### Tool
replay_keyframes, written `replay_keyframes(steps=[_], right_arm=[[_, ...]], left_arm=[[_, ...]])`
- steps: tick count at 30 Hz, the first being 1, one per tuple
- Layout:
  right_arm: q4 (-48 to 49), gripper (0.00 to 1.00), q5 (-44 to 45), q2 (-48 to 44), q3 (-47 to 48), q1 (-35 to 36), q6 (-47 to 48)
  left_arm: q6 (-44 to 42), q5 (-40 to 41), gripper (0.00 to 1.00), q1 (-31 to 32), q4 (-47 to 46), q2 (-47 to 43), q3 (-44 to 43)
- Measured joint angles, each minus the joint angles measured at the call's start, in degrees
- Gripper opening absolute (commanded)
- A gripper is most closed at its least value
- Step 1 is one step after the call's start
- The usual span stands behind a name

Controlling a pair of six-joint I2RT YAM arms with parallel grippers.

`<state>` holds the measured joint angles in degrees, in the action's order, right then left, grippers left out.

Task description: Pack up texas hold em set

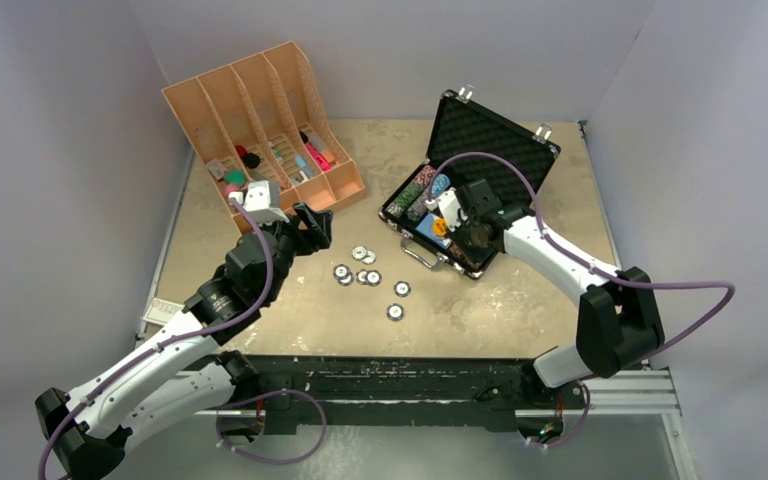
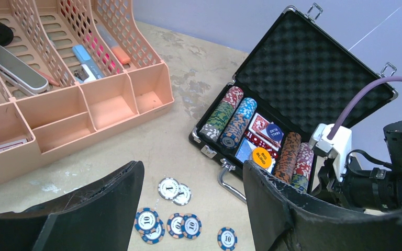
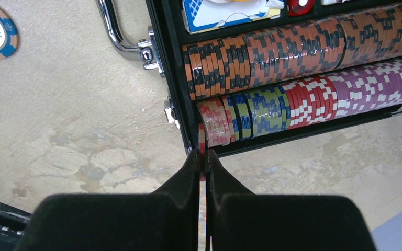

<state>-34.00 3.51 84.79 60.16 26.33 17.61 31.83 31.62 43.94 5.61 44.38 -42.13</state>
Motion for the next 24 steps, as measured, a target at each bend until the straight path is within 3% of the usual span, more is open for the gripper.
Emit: replay_keyframes(steps=[15, 18, 24], right_arm=[[0.1, 0.04, 0.8, 0.3, 0.0, 0.0, 0.6], [0.2, 0.10, 2.0, 1.3, 0.0, 0.0, 0.9], [0.2, 0.40, 3.0, 2.4, 0.0, 0.0, 1.6]], left_arm=[[0.0, 0.0, 0.69, 0.0, 0.0, 0.0, 0.0], [0.0, 0.2, 0.69, 0.0, 0.0, -0.1, 0.0], [-0.1, 0.2, 0.69, 0.0, 0.0, -0.2, 0.0]])
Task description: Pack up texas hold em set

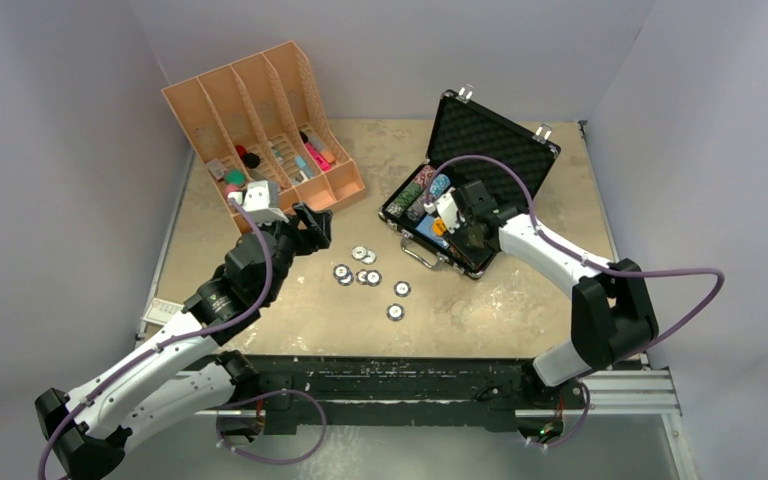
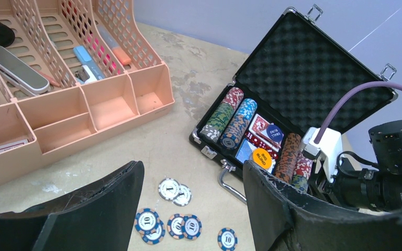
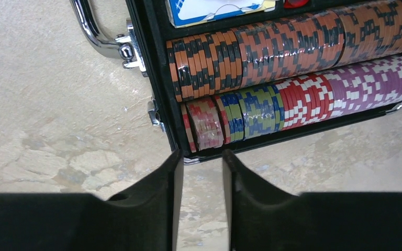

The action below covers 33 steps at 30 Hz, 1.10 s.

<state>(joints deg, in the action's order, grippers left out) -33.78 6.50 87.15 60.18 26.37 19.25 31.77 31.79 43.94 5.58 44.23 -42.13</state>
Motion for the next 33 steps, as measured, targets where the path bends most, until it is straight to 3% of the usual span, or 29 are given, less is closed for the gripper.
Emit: replay_keyframes(steps=[7, 11, 15, 19, 23, 26, 33], right_arm=[[-0.3, 0.42, -0.3, -0.9, 0.8, 0.2, -0.6], [0.2, 0.37, -1.6, -3.2, 4.0, 0.2, -2.7], [2.1, 0.31, -1.6, -6.0, 8.5, 0.3, -9.6], [8.6, 0.33, -3.2, -8.3, 7.7, 0.5, -19.3], [12.4, 0.45, -6.0, -8.7, 4.7, 2.6, -29.1], [15.0, 0.58, -5.7, -6.1, 3.6, 8.7, -35.3], [14.1, 0.66, -1.0, 5.7, 4.6, 23.6, -44.7]], left_arm=[[0.0, 0.0, 0.69, 0.0, 0.0, 0.0, 0.0], [0.1, 0.1, 0.69, 0.0, 0.0, 0.0, 0.0], [0.5, 0.5, 0.69, 0.0, 0.0, -1.1, 0.0], [1.2, 1.3, 0.69, 0.0, -0.2, -2.7, 0.0], [2.2, 2.0, 0.69, 0.0, -0.1, -3.3, 0.0], [2.7, 2.6, 0.69, 0.0, 0.0, -3.7, 0.0], [3.3, 5.3, 0.69, 0.0, 2.1, -5.3, 0.0]])
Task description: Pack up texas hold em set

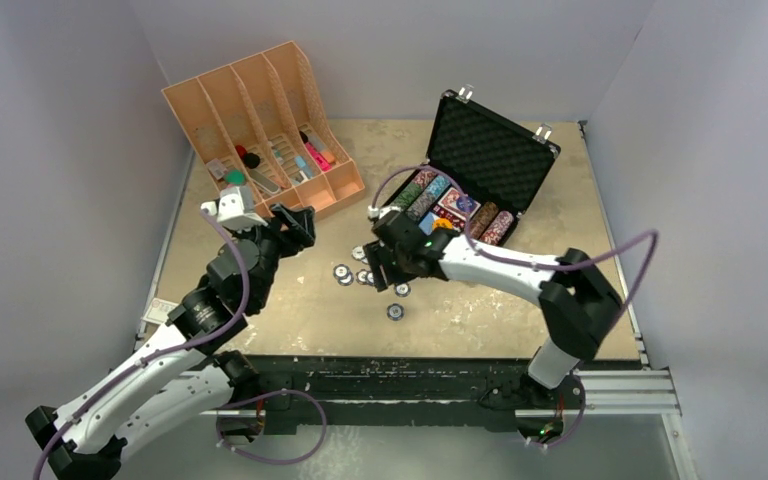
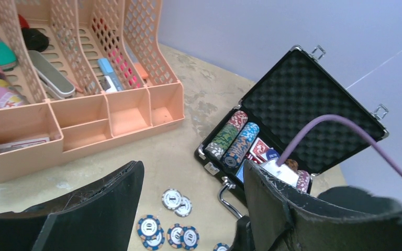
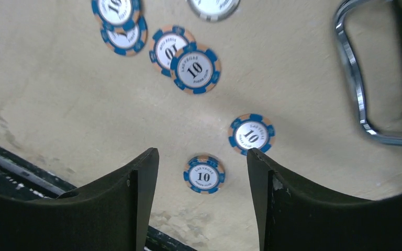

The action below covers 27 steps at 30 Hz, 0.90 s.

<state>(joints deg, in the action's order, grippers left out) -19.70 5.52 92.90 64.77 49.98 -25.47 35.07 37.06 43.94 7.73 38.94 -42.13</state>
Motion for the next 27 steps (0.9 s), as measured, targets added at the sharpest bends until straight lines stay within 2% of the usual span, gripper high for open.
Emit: replay_keyframes(steps=[6, 12, 17, 20, 25, 27], right_arm=[[-6.1, 0.68, 4.1, 6.9, 1.9, 4.9, -4.9], [-9.2, 0.67, 3.9, 7.5, 1.9, 6.4, -6.5], [-10.7, 0.64, 3.9, 11.8, 3.5, 7.3, -7.0], [-11.7, 0.57, 4.4, 13.7, 4.9, 7.6, -7.4], [-12.0, 0.30, 4.5, 14.0, 5.2, 7.8, -8.3], [-12.2, 0.25, 4.4, 14.0, 5.2, 7.8, -9.1]], left_arm=[[0.1, 2.4, 0.69, 0.0, 1.6, -0.9, 0.0], [0.1, 3.3, 0.69, 0.0, 1.8, -1.1, 0.0], [0.0, 3.5, 0.69, 0.0, 1.8, -0.9, 0.0], [0.0, 3.6, 0.69, 0.0, 1.8, -0.9, 0.0], [0.1, 3.7, 0.69, 0.0, 1.8, -0.8, 0.0], [0.1, 3.6, 0.73, 0.0, 1.8, -0.6, 0.0]])
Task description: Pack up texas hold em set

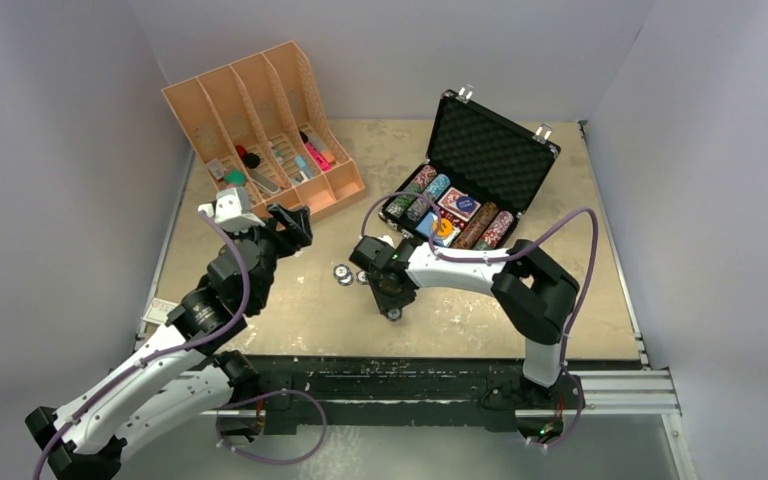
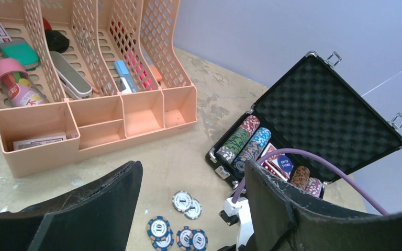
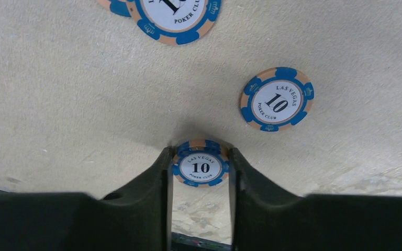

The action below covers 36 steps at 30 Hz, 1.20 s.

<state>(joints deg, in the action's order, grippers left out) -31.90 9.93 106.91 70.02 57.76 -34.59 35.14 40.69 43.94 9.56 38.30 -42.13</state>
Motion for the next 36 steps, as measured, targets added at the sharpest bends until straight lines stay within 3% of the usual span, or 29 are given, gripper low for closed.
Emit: replay_keyframes(steps=[12, 21, 26, 36], right_arm=[[1.6, 0.24, 2.4, -4.9, 0.2, -1.0, -2.1], [10.5, 0.26, 2.1, -18.7, 0.2, -11.4, -6.1], [13.0, 0.29, 0.4, -21.5, 0.5, -13.0, -9.7], [18.8, 0.30, -5.5, -25.6, -1.3, -13.3, -17.8]], left_arm=[[2.2, -6.1, 0.76, 0.0, -0.1, 5.1, 0.6], [4.6, -13.9, 0.76, 0.0, -3.3, 8.9, 3.8], [4.9, -21.4, 0.76, 0.0, -9.2, 15.0, 4.0], [8.6, -32.4, 0.39, 0.0, -21.8, 23.5, 5.5]])
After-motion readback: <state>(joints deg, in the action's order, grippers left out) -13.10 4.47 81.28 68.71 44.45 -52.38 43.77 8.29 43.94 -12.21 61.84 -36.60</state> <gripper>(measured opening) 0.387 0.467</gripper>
